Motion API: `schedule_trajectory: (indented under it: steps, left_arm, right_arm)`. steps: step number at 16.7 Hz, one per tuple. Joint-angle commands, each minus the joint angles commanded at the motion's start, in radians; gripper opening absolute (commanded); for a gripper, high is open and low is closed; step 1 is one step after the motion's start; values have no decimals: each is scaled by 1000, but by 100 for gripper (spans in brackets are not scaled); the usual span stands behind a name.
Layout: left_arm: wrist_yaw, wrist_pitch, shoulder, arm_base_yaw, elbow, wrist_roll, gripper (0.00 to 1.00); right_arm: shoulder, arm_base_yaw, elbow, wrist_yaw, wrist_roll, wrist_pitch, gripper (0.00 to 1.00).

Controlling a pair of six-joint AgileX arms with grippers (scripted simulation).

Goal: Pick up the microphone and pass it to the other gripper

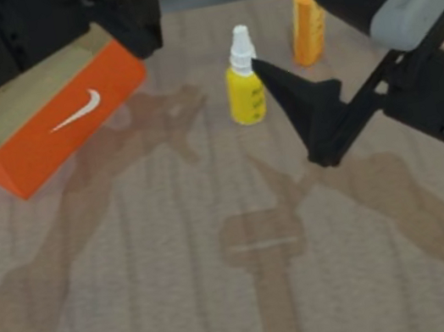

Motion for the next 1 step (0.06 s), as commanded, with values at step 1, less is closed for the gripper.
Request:
schedule_trajectory:
  steps: [1]
  left_arm:
    - [3, 0, -1, 3, -2, 0, 0]
  right_arm:
    - [-4, 0, -4, -1, 0, 0, 100]
